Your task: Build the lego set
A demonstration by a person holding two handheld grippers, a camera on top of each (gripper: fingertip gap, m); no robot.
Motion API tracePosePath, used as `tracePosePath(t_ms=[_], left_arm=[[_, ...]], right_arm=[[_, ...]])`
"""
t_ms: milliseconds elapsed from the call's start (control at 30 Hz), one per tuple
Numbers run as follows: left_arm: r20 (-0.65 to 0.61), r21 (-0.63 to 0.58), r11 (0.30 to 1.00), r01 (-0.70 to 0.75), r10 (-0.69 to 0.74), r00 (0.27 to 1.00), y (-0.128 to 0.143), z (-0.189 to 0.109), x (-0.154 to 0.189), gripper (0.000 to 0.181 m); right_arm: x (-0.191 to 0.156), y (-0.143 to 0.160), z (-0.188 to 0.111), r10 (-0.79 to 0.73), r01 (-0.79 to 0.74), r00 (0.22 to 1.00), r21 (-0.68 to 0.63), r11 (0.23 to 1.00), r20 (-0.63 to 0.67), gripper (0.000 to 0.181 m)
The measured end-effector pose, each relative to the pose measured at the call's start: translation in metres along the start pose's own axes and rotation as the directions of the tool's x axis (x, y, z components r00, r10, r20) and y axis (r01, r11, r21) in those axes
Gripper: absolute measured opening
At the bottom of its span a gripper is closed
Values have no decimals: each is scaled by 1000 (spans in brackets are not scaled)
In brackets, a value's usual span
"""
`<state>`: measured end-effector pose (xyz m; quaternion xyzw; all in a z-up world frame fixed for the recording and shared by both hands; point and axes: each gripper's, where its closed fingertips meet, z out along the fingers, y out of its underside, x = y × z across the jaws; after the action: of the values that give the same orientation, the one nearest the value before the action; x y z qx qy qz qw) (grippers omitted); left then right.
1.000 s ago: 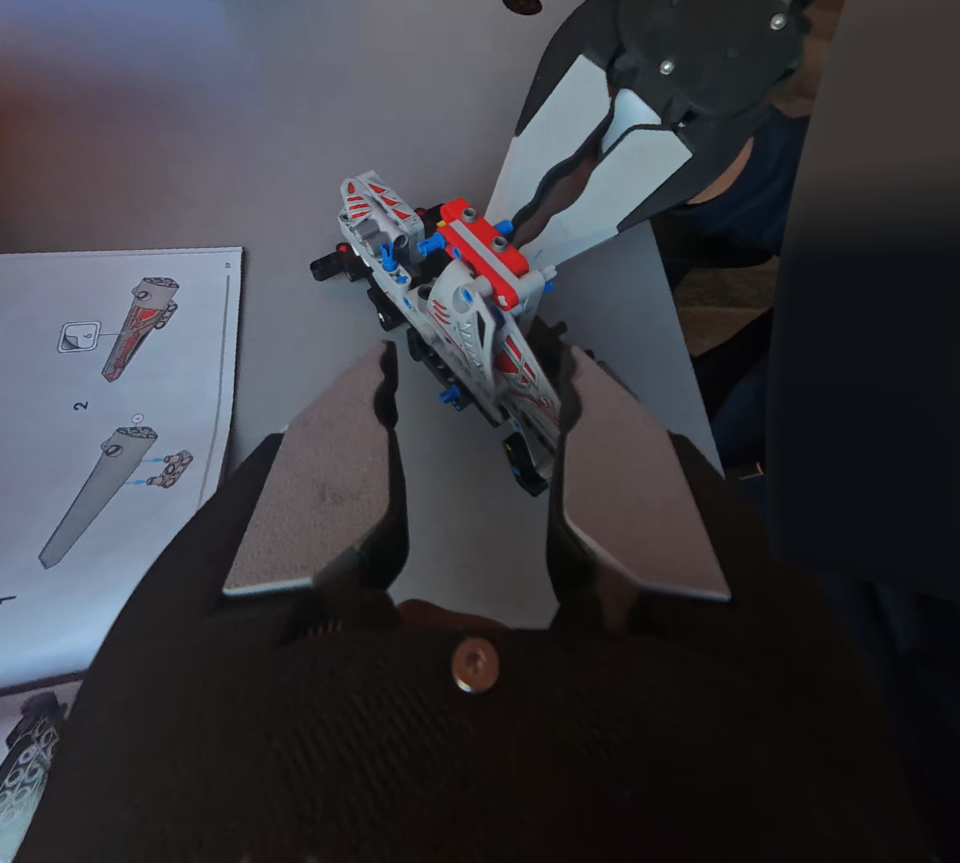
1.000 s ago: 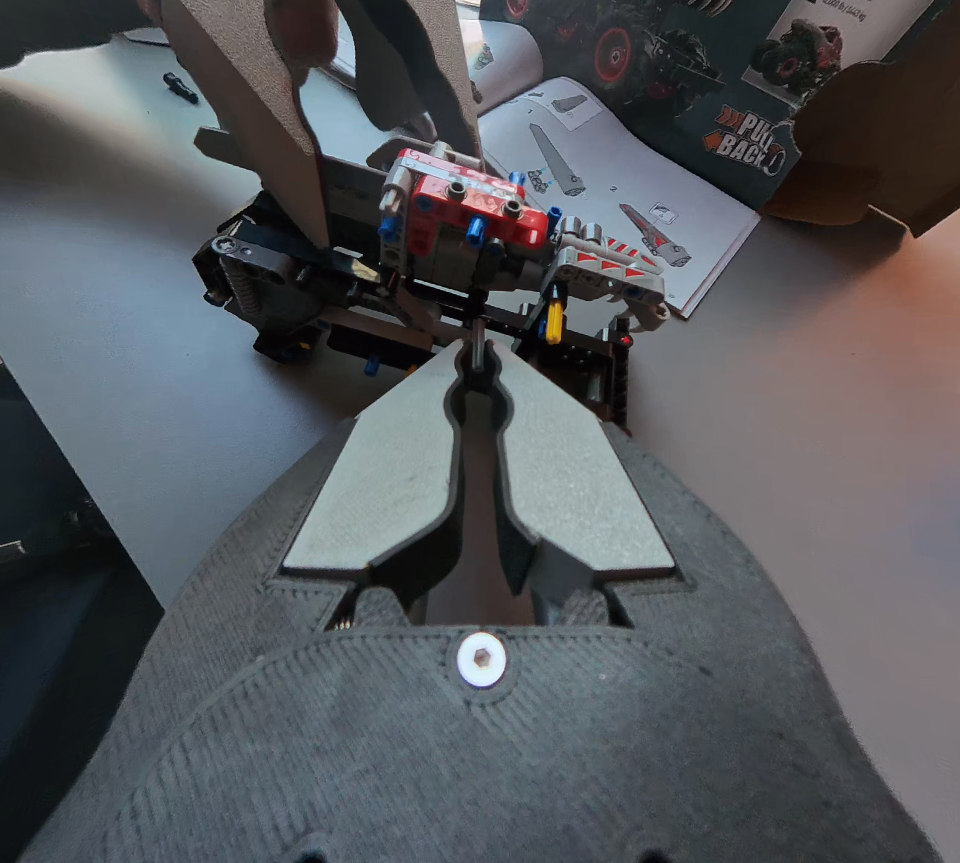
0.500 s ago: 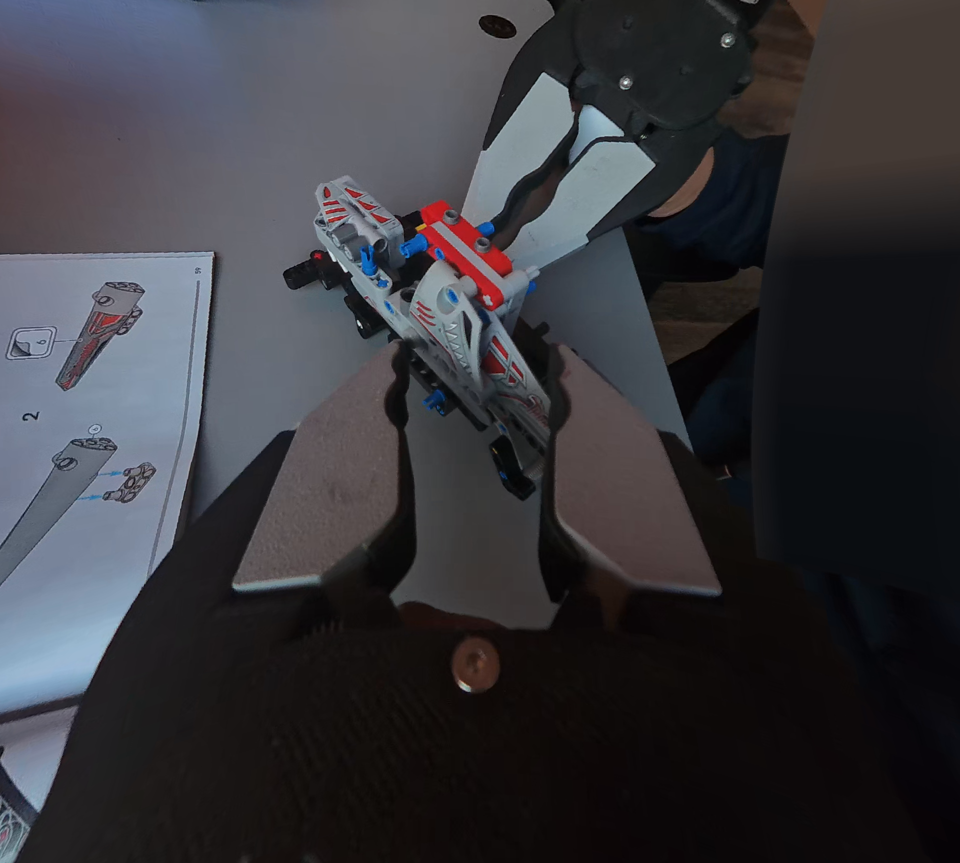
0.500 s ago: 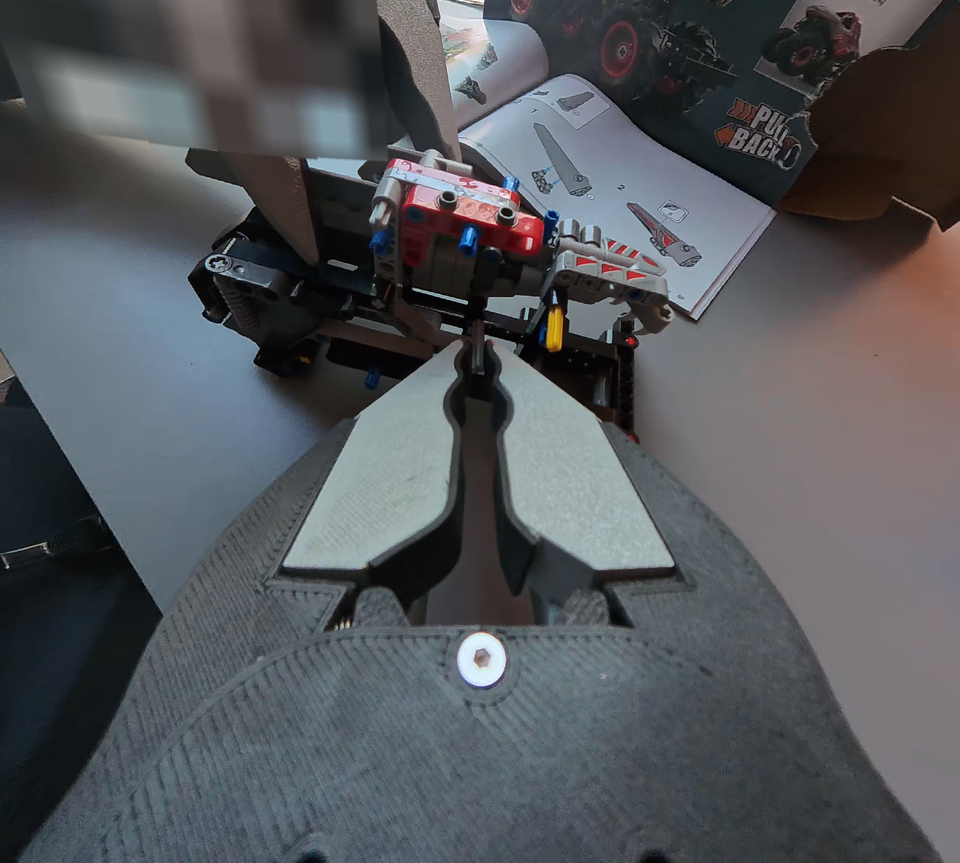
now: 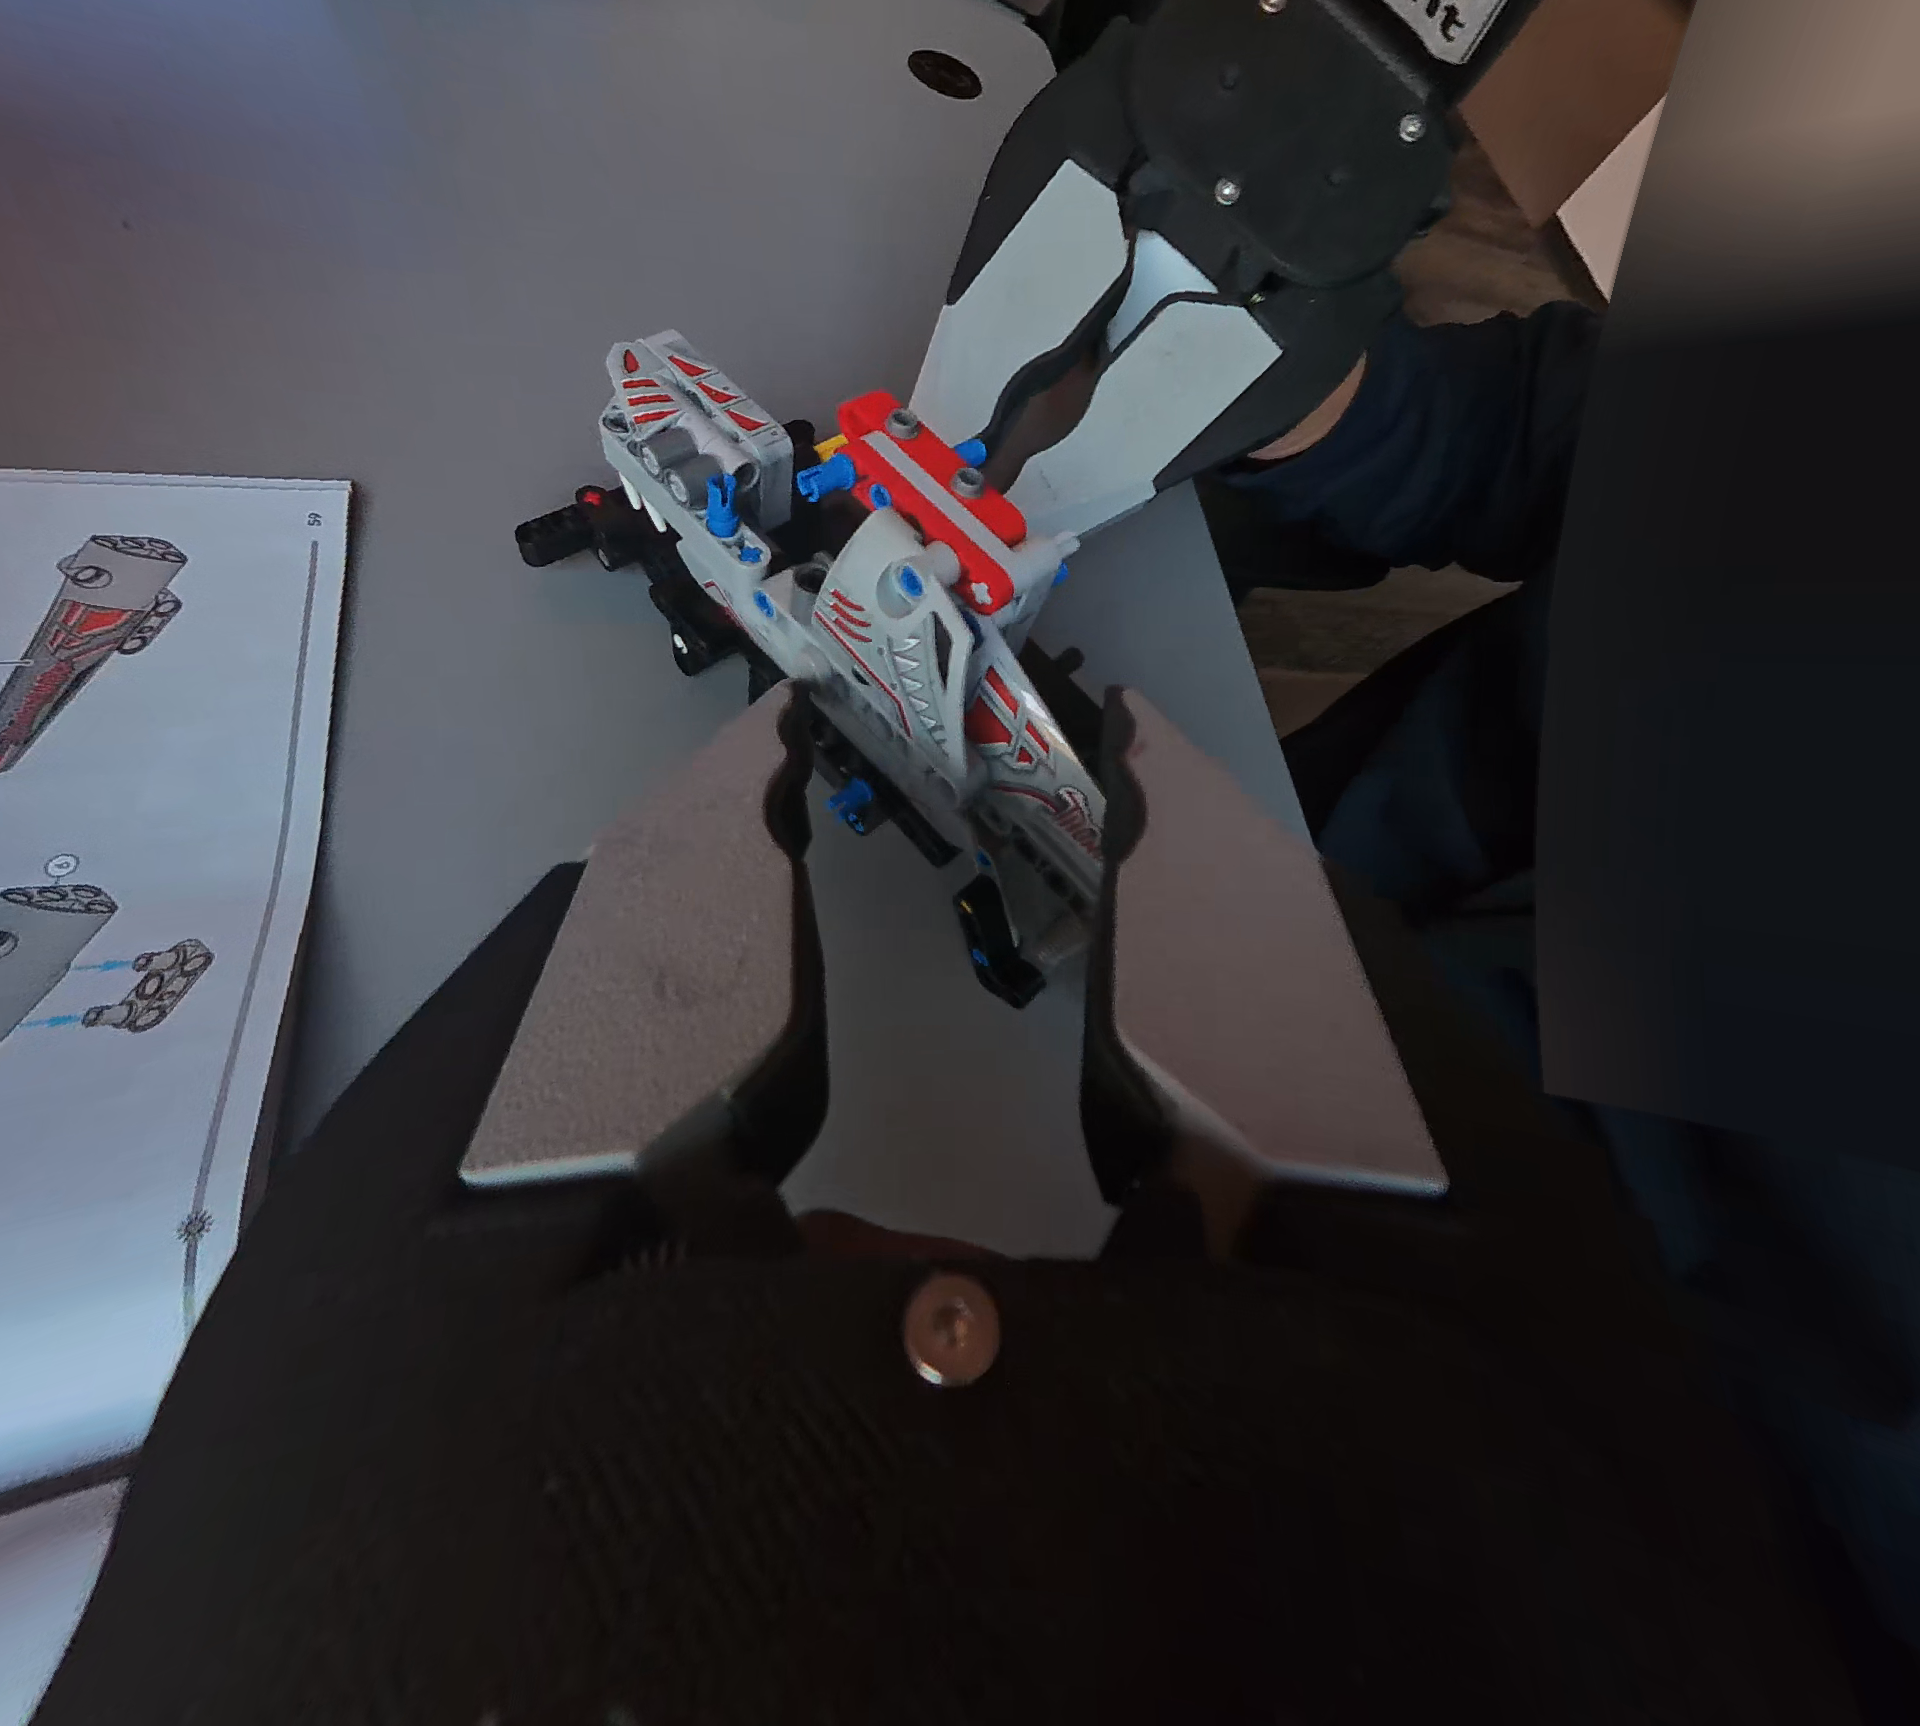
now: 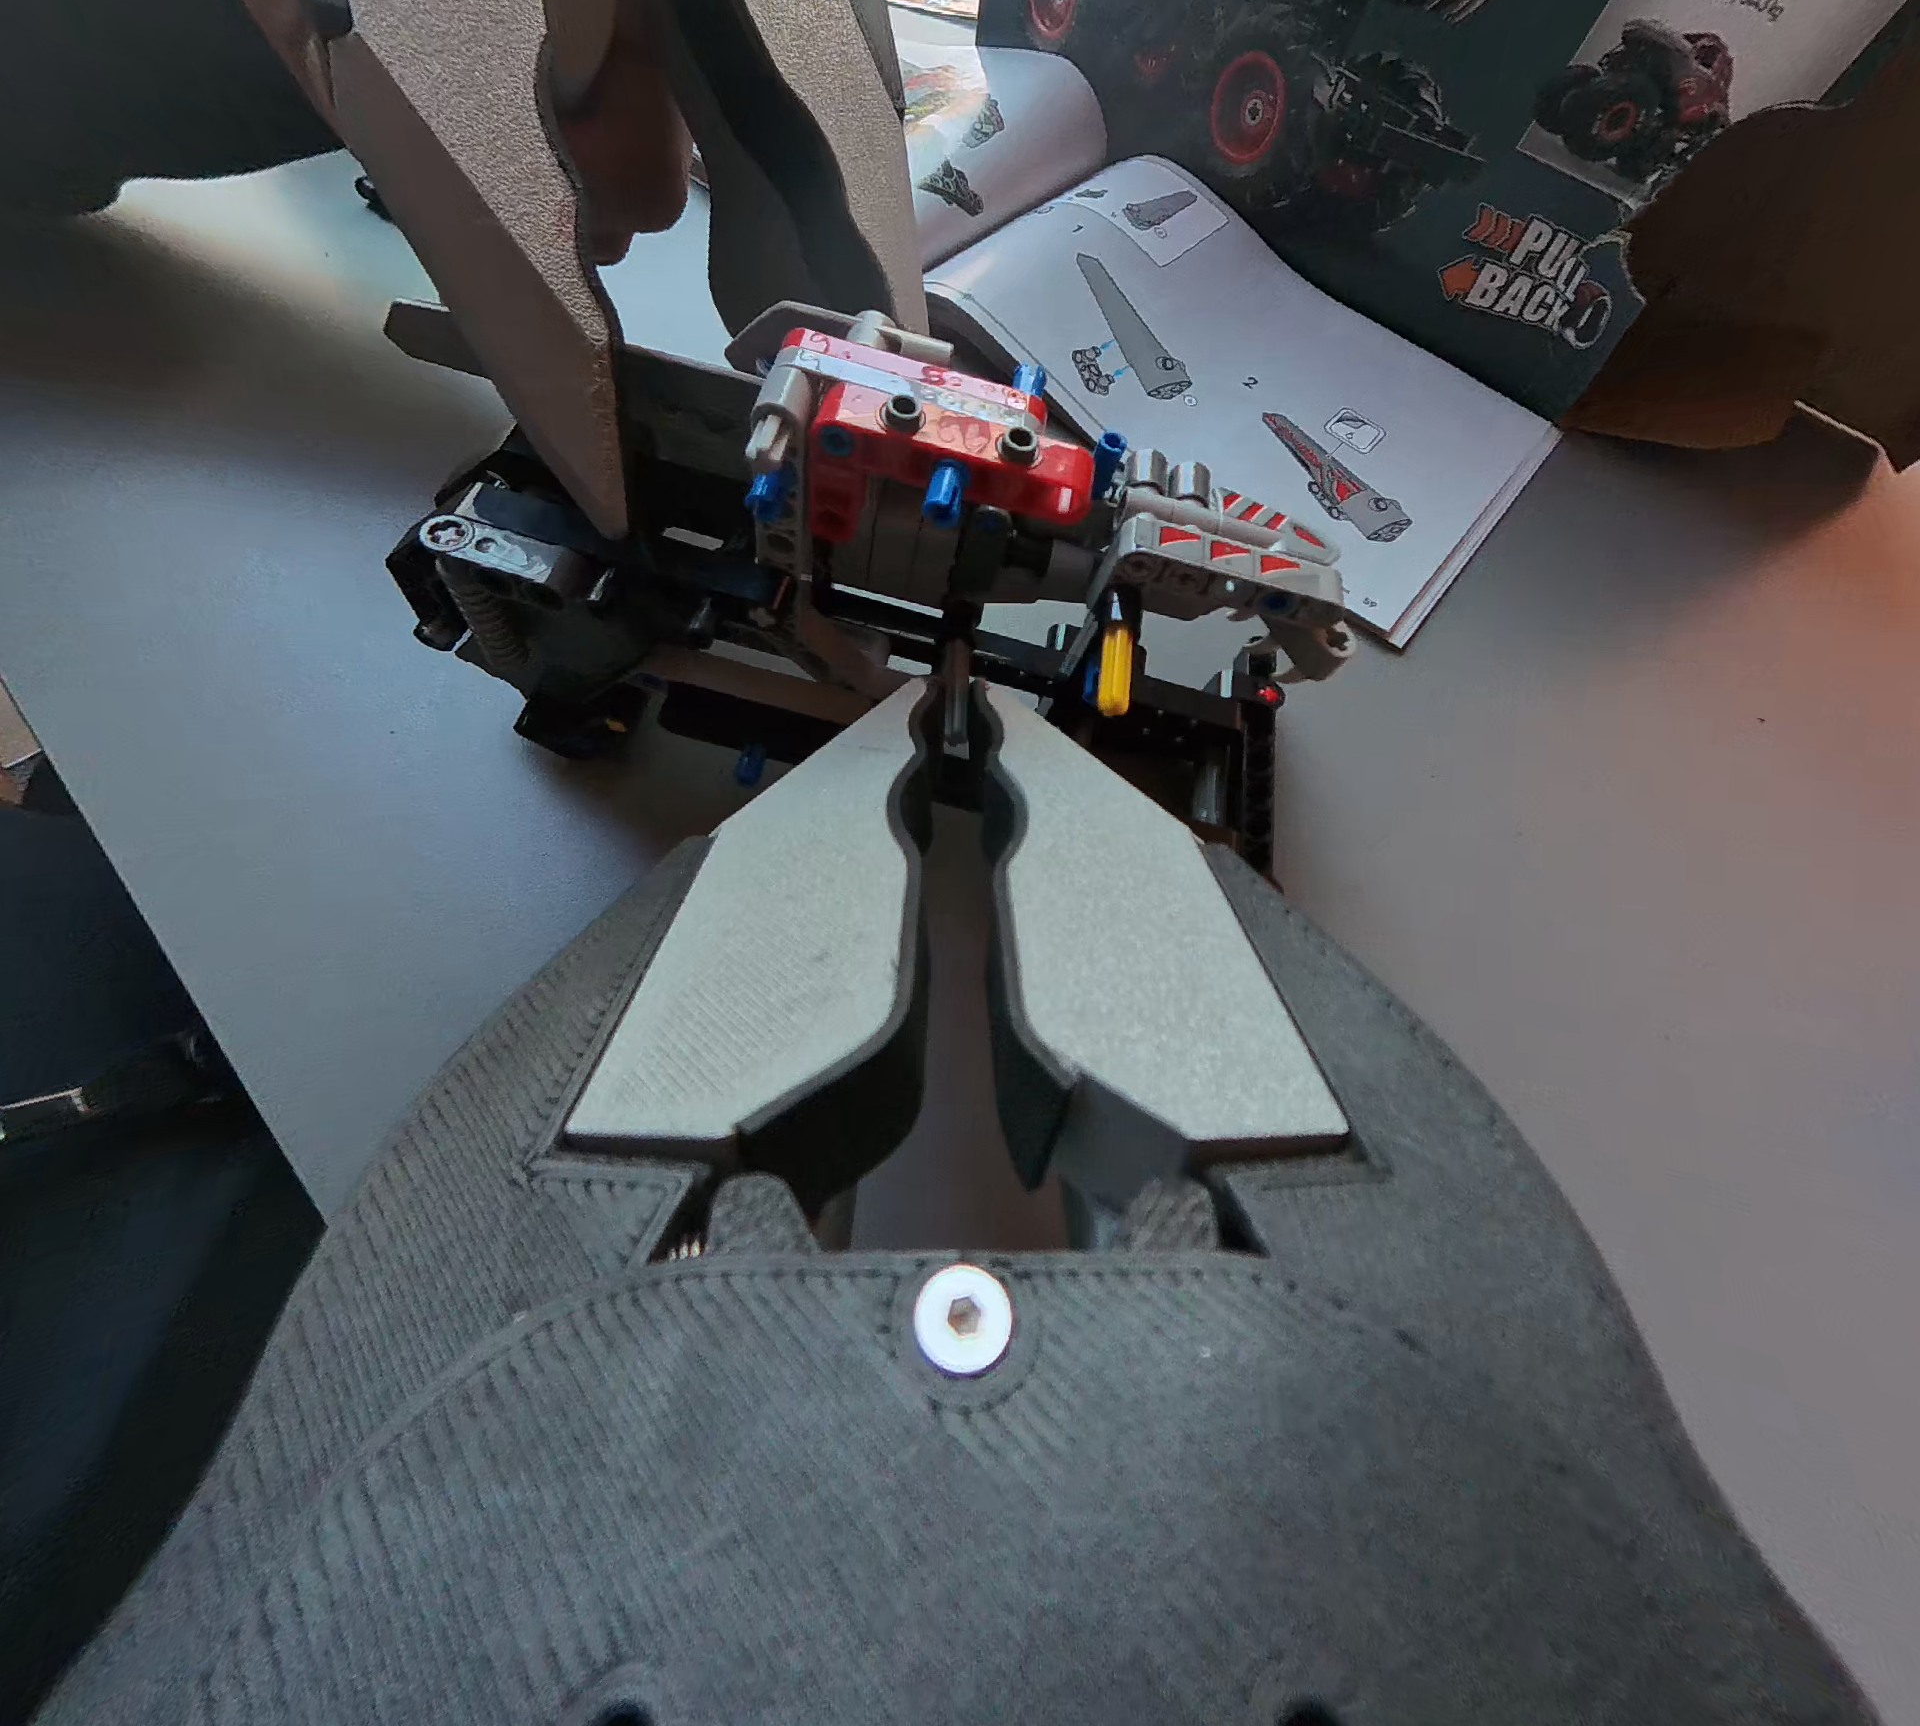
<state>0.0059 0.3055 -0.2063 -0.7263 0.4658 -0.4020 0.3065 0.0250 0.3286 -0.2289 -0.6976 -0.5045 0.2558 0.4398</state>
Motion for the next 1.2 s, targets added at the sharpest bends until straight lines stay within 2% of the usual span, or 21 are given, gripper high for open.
tracePosePath(t_ms=[400,800,967,1200], left_arm=[[-14,7,1000,14,-14,1000,0,2,0,52],[16,-16,1000,-2,3,1000,1,3,2,52],[22,-30,1000,3,-2,1000,3,2,2,51],[-31,-57,998,7,-8,999,7,2,10,49]], right_arm=[[-1,-1,1,-21,20,998,-16,1000,-56,1],[-1,-2,-1,-274,259,943,-101,960,-188,1],[-1,-3,1,-305,292,940,-100,951,-155,1],[-8,-1,-3,-464,457,886,-125,880,-25,0]])
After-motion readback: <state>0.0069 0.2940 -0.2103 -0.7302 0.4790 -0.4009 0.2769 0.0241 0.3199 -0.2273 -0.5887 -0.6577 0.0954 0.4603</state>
